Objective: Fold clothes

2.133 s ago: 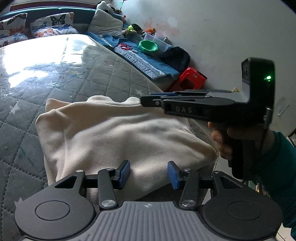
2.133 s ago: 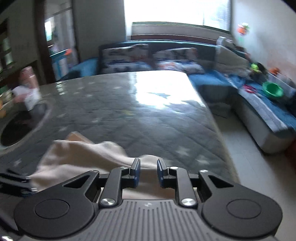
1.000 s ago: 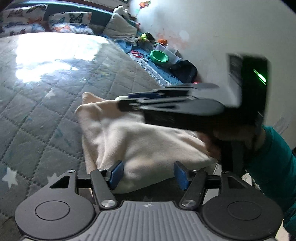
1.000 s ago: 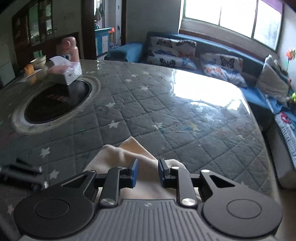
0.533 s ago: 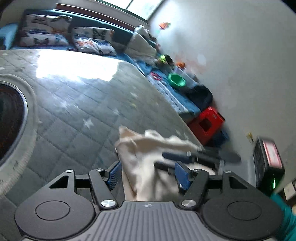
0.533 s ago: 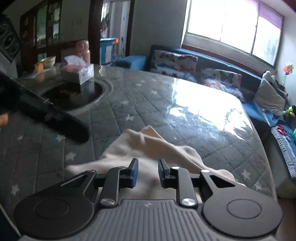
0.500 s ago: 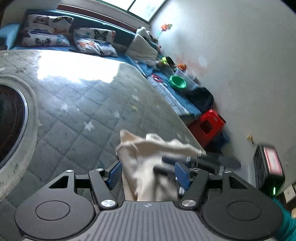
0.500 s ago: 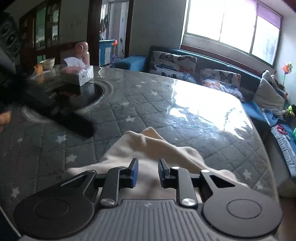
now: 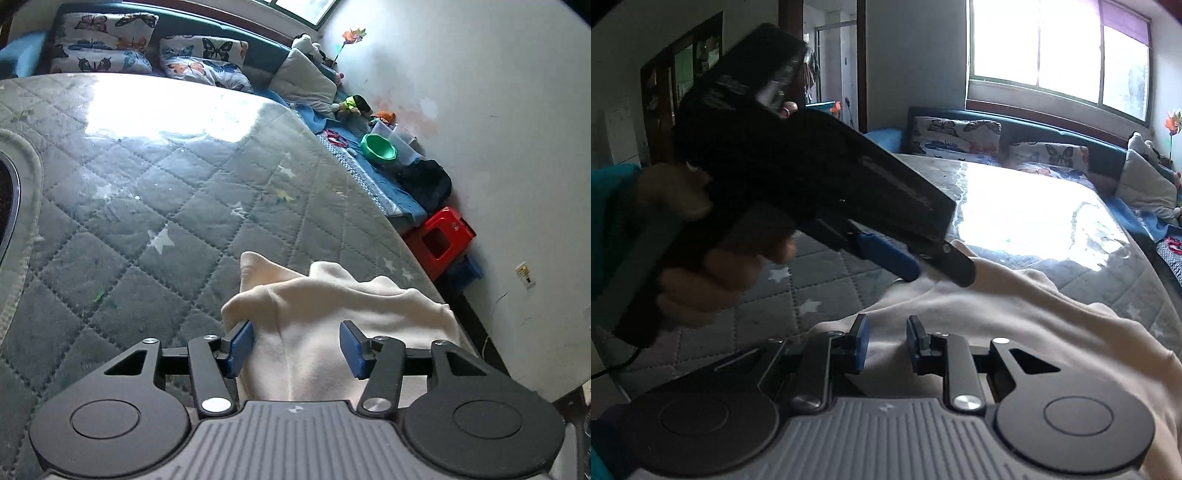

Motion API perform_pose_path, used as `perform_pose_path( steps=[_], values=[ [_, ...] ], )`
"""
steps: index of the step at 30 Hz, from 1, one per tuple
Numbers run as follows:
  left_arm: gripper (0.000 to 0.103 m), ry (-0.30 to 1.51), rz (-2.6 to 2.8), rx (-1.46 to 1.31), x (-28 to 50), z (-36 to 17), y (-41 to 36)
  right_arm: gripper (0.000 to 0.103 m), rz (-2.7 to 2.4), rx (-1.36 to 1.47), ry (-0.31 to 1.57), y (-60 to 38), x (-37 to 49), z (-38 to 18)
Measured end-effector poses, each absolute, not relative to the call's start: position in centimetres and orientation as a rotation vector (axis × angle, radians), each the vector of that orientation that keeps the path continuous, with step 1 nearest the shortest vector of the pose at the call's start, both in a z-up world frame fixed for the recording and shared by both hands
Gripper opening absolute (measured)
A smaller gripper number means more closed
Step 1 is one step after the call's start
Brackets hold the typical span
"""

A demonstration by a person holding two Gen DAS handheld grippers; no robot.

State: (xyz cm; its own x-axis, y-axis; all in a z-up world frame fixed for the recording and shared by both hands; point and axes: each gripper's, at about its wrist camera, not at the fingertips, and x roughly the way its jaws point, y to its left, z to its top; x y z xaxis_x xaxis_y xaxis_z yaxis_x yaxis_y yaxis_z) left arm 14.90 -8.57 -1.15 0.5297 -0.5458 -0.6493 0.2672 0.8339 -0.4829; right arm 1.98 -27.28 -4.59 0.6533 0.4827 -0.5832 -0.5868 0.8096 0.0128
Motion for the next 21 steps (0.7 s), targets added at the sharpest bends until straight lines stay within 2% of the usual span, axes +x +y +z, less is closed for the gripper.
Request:
perform_pose_path(
  steps=[10,21],
  values=[
    [0.055,0.868,-0.481,-0.303,14.7,-1.1,-8.9,0.027,0.428,-0.068,0.565,-33.3,-0.6,-2.7],
    [0.056,0.860,-0.451,-0.261,14.5,-0.9,-9.1,0.028,0.278,-0.011,0.629,-38.8,-3.2,-4.8]
  ],
)
